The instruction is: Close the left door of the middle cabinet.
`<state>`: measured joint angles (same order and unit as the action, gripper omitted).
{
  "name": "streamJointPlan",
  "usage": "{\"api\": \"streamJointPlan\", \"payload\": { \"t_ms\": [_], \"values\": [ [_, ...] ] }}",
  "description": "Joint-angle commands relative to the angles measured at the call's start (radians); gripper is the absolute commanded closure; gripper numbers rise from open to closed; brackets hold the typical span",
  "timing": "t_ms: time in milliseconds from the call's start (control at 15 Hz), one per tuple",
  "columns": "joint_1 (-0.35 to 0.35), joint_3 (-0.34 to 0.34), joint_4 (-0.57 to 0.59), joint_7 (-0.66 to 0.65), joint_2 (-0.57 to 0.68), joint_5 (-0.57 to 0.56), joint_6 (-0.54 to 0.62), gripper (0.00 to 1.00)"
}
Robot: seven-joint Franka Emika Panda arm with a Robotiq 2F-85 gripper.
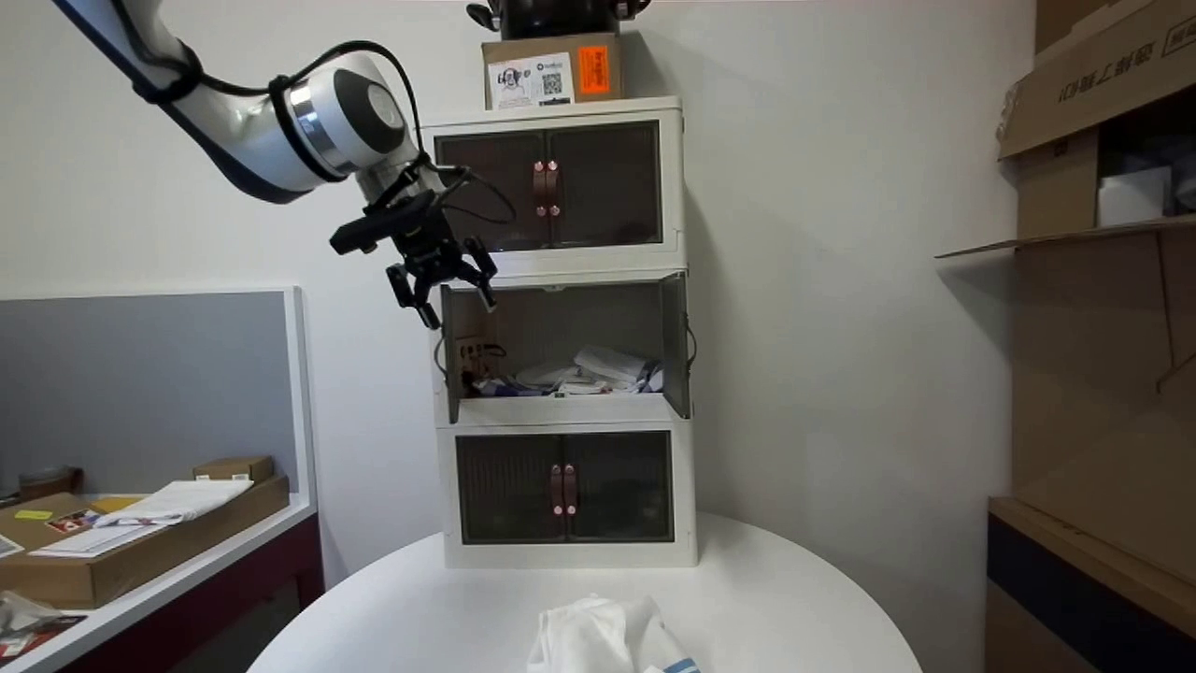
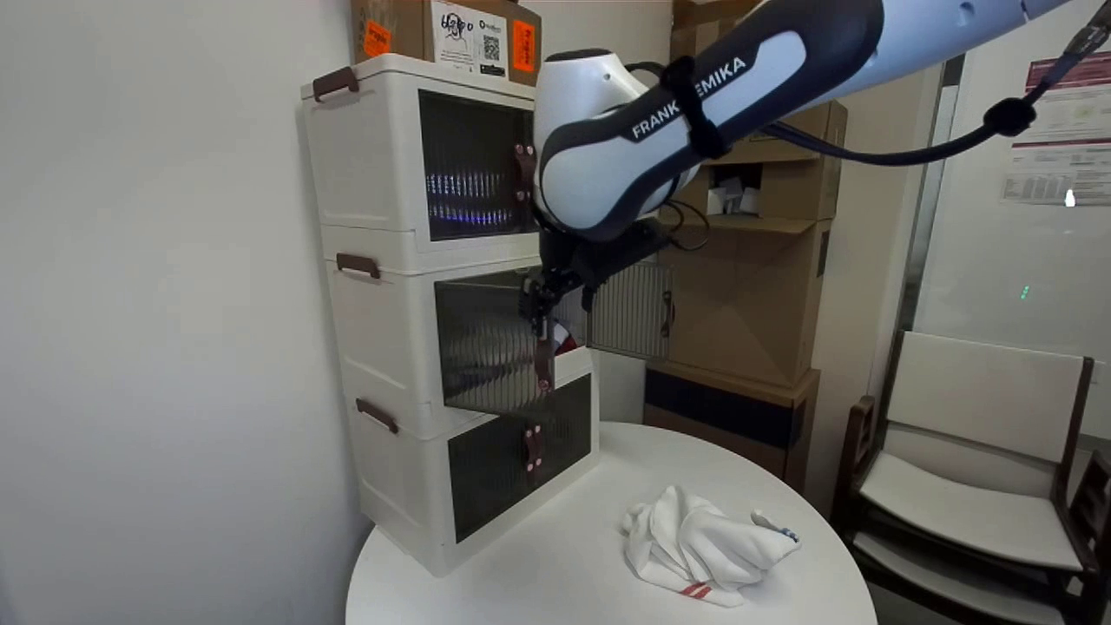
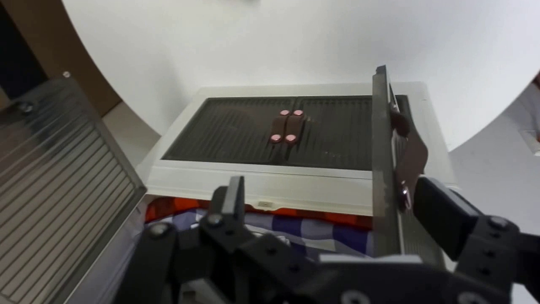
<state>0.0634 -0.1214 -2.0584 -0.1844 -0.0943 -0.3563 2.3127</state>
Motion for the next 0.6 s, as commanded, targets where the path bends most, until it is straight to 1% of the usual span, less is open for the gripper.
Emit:
{"api": "streamJointPlan", "payload": {
  "t_ms": [0, 133, 333, 467, 533],
  "values": [
    [-0.047, 0.031, -0.095, -0.077, -0.028, -0.183, 0.188, 0.00],
    [-0.080, 0.048, -0.115, -0.147, -0.014, -0.291, 0.299, 0.00],
    [-0.120, 0.064, -0.121, -0.278, 0.018, -0.411, 0.451, 0.00],
    [-0.129, 0.067, -0.111, -0.347, 0.046, -0.412, 0.487, 0.00],
    [-0.121, 0.065, -0.106, -0.346, 0.059, -0.346, 0.476, 0.00]
  ]
}}
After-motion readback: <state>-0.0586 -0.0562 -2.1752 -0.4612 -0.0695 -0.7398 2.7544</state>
